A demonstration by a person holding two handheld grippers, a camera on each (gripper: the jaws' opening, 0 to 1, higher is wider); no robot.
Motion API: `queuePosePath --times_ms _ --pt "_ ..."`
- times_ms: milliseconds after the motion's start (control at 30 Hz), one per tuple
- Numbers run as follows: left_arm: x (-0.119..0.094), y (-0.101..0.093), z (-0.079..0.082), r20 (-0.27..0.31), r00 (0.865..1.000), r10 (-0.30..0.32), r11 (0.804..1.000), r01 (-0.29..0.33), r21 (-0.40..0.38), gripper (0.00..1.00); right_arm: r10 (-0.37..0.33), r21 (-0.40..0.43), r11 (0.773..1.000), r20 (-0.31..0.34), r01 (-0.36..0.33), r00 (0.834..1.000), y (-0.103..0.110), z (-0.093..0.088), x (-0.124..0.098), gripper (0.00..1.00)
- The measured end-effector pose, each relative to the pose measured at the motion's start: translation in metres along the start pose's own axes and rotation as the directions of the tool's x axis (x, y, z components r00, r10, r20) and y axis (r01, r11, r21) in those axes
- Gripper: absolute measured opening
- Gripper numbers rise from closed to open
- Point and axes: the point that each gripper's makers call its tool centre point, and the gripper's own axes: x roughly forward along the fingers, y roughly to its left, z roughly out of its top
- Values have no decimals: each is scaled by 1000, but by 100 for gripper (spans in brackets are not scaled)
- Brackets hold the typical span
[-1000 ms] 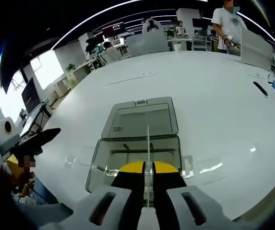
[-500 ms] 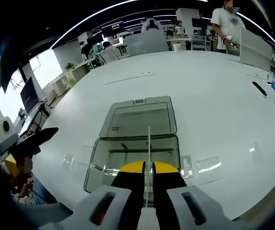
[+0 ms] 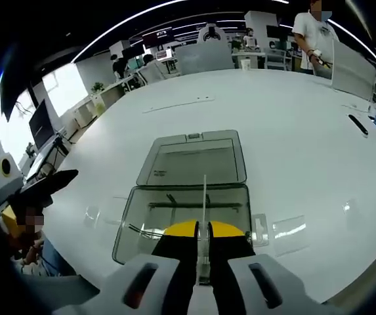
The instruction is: Insert the divider into the dual guide fixture by aligning both edges with the guide slots and pushing it downward to the bottom, including one-sided entry, uneven engagement, binding, and posture correction.
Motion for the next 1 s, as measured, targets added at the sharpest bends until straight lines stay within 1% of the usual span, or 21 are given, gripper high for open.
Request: queuePosePath --times_ms 33,100,400,467,500,600,800,867,1000 --pt "0 0 0 -1 1000 1 1000 -1 2 89 -5 -15 1000 -6 5 1000 0 -1 2 0" --pt "0 -1 0 -2 1000 -1 1000 1 6 89 -1 -1 1000 -13 1 1000 -1 -1 3 0" --pt "0 -1 -1 -6 1000 1 1000 -1 6 89 6 -26 1000 -36 -7 999 0 -8 10 0" --pt "1 -2 1 4 1000 -1 1000 1 -4 89 6 -32 999 -42 -7 999 0 -11 13 0" --pt "0 -3 1 2 1000 1 1000 -1 -3 89 6 -30 1000 -58 -8 998 0 -15 14 0" --pt "-1 -4 0 -10 1000 8 1000 -8 15 89 7 -41 999 -52 -9 999 0 -14 14 0" --pt "-4 -4 -5 -34 999 29 999 -29 18 88 15 -36 999 -48 -17 999 0 -14 13 0" --pt "-4 -6 -5 -38 999 35 999 -34 20 88 20 -48 999 -41 -22 999 0 -14 13 1" --pt "-5 -8 -7 -47 997 54 998 -53 27 88 45 -62 997 -39 -47 998 0 -13 13 2"
